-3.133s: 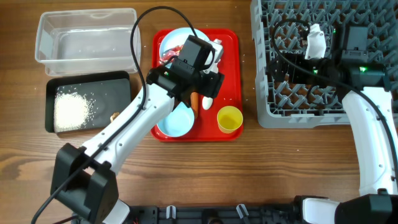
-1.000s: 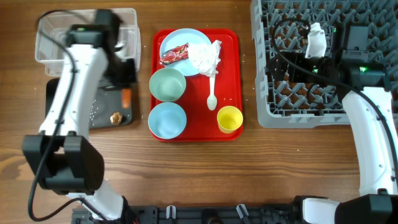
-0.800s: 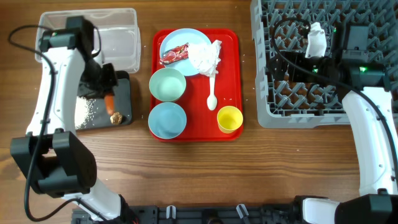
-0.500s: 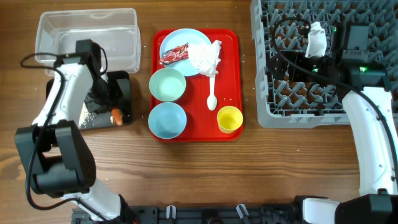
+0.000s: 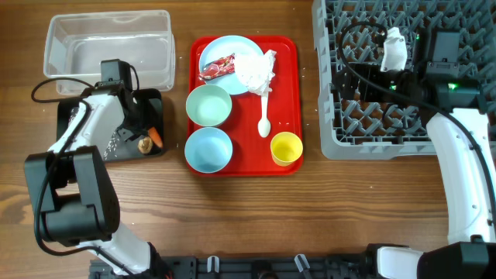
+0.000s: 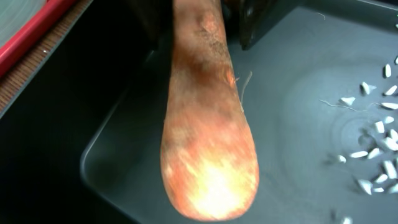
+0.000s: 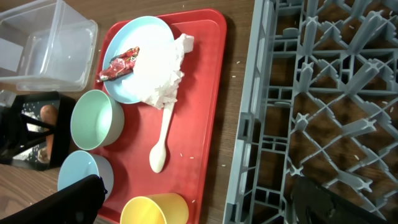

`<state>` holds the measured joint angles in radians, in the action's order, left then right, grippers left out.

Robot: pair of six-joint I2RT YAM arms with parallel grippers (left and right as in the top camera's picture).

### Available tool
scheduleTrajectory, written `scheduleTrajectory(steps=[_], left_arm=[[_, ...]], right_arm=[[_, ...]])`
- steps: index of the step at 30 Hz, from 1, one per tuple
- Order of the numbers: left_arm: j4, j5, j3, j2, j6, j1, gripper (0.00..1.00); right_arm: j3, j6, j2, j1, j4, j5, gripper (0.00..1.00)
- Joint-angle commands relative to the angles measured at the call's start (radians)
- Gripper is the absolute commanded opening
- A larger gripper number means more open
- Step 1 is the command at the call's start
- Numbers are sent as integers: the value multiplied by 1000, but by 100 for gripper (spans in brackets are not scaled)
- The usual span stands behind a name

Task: Sort waste into correct bins and load items into the dishwasher rack
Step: 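Carry the carrot left and release it onto the black tray, then reach the left gripper to the plate and grasp the white tissue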

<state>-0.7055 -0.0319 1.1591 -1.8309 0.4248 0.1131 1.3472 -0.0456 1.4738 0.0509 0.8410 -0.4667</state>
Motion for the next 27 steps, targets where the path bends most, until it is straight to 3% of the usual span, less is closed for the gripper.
scheduleTrajectory(steps=[1, 3, 9, 12, 14, 17, 21, 27], left_arm=[[-6, -69, -12, 13, -4, -6, 50], [-61, -139, 21, 19, -56, -6, 54], [-232, -124, 189, 77, -222, -14, 57], [-280, -71, 271, 100, -239, -27, 59], [-283, -69, 301, 117, -252, -37, 59], [-288, -71, 323, 131, -377, -93, 69], [-284, -71, 322, 129, -481, -228, 71], [-146, -68, 322, 128, -487, -426, 73]], right_arm=[[19, -10, 13, -6, -2, 6, 100], [19, -10, 13, -6, -2, 6, 100], [19, -10, 13, -6, -3, 7, 100], [19, -10, 13, -6, -3, 6, 100], [19, -11, 13, -6, -1, 6, 100], [19, -12, 13, -6, 1, 6, 99], [19, -23, 13, -6, -11, 7, 100], [19, -36, 13, -6, -9, 7, 100]])
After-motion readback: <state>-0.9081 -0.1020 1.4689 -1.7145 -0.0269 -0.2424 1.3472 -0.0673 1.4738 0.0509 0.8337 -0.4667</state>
